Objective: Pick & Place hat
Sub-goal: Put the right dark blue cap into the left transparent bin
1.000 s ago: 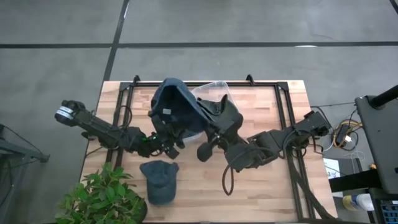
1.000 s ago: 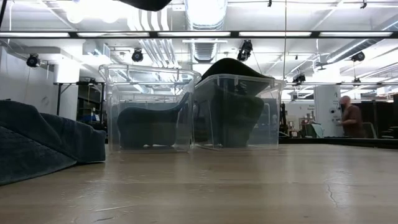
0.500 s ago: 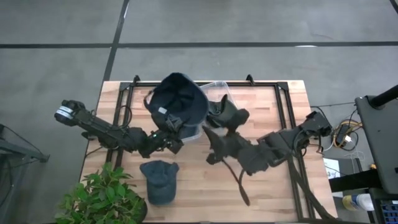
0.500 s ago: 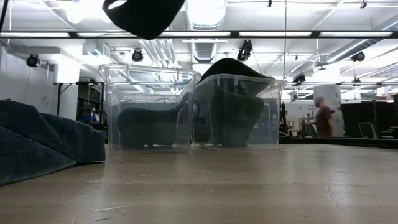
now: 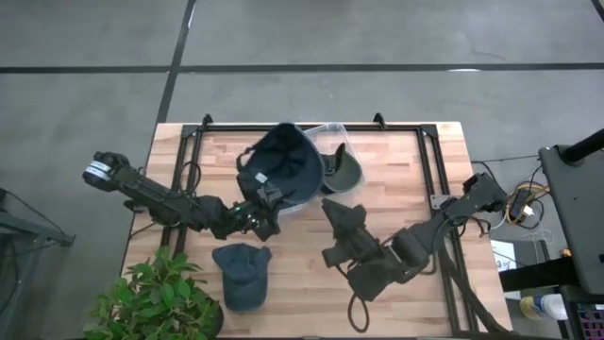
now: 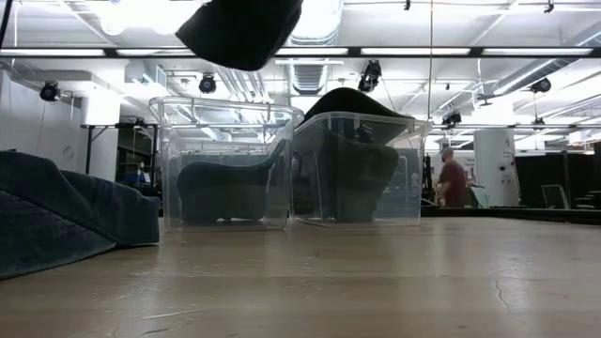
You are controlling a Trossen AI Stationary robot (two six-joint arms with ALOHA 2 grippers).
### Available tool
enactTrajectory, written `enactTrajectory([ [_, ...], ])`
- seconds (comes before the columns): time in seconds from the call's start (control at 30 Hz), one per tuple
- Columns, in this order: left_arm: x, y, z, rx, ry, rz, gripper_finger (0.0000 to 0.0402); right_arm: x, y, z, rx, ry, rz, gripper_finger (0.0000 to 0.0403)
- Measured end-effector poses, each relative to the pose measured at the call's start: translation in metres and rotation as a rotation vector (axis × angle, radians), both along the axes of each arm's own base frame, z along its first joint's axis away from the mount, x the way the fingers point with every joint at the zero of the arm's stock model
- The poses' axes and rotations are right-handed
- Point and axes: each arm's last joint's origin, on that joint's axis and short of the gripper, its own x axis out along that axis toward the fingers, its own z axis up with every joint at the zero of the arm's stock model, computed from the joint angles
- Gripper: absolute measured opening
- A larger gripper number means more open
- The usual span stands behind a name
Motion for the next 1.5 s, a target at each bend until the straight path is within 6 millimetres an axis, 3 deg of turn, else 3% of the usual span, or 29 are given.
enactTrajectory([
  [0.43, 0.002, -0.004, -0.015, -0.060, 0.105, -0.044, 0.0003, 0.000, -0.004, -0.029, -0.084, 0.125, -0.008, 0.0171],
  [0.7, -0.001, -0.020, -0.018, -0.094, 0.127, -0.178, 0.0003, 0.004, -0.012, -0.040, -0.090, 0.144, -0.029, 0.0167],
  [0.83, -0.001, -0.020, -0.019, -0.095, 0.129, -0.182, 0.0003, 0.007, -0.013, -0.045, -0.078, 0.128, -0.042, 0.0126],
  [1.0, -0.002, -0.020, -0.018, -0.091, 0.133, -0.175, 0.0003, 0.010, -0.013, -0.048, -0.080, 0.132, -0.047, 0.0024],
  [1.2, -0.002, -0.020, -0.015, -0.127, 0.110, -0.173, 0.0024, 0.011, -0.017, -0.049, -0.056, 0.088, -0.072, 0.0011],
  [1.5, 0.000, -0.020, 0.008, -0.265, 0.007, -0.159, 0.0084, 0.019, -0.035, -0.047, -0.036, 0.013, -0.160, 0.0010],
])
